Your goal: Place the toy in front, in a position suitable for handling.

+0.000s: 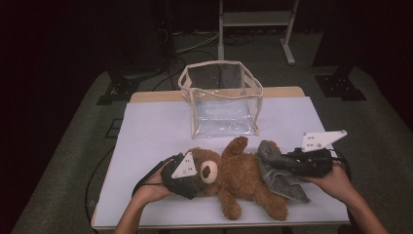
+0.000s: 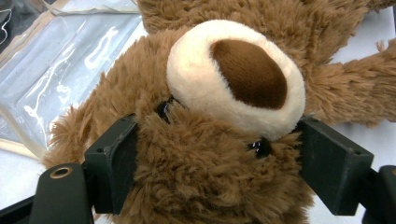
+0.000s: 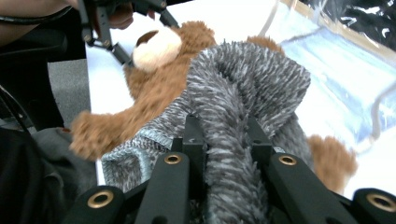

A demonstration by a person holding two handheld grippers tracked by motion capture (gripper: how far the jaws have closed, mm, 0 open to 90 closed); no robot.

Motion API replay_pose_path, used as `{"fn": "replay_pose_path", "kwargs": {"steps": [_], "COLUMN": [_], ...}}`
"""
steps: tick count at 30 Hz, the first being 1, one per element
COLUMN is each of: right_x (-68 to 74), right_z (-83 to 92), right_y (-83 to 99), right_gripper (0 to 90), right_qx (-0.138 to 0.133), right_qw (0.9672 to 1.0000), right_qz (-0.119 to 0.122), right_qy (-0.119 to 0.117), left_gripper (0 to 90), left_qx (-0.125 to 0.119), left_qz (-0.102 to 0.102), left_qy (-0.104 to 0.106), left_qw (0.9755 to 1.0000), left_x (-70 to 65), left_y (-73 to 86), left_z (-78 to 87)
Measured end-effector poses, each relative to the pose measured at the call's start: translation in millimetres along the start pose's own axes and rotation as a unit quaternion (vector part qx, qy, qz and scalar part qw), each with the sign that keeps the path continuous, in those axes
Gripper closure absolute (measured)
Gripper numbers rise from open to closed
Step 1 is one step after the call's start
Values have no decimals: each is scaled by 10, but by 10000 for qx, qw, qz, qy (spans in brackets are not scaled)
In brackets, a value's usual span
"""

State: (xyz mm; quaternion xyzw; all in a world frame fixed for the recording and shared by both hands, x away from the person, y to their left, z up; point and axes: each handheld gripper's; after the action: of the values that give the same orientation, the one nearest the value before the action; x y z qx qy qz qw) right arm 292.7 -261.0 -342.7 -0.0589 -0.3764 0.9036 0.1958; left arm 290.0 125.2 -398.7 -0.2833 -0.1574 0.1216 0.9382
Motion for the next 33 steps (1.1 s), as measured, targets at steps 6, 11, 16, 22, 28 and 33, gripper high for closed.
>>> {"fn": "replay_pose_path", "kwargs": {"steps": [6,11,16,22,28,33], "right_x": [-152,-288,-353,-482,-567,-585], "right_z": [-281,-418,-382,-303,-229,-135], "right_y": [-221,-140,-41,174,363,462], "right_gripper": [755,755,755,755,755,755], "right_qx": [229,336,309,262,257,247], "right_qw": [9997,9992,9992,9980,9959,9946], "right_qz": [97,-80,-232,-580,-862,-1005], "right_qy": [-80,-194,-116,-5,63,124], "left_gripper": [202,203,203,202,202,203], "left_qx": [-27,-39,-30,-24,-26,-36], "left_qz": [15,31,21,21,17,32], "left_qy": [-1,16,10,4,12,10], "left_qw": [10000,10000,10000,10000,10000,10000], "left_x": [-6,2,2,-5,-9,-8], "left_y": [12,16,16,18,22,22], "left_z": [1,0,1,4,8,6]}}
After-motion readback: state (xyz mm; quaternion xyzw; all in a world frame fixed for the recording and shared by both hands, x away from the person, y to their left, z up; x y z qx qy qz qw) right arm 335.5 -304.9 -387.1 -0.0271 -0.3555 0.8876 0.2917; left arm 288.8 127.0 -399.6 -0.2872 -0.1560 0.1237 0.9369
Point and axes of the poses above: each handheld gripper's, and its own axes: z roughly backward along the jaws, y roughly out of its underside, x roughly to its left, and after that the axes turned 13 degrees about x, right-handed
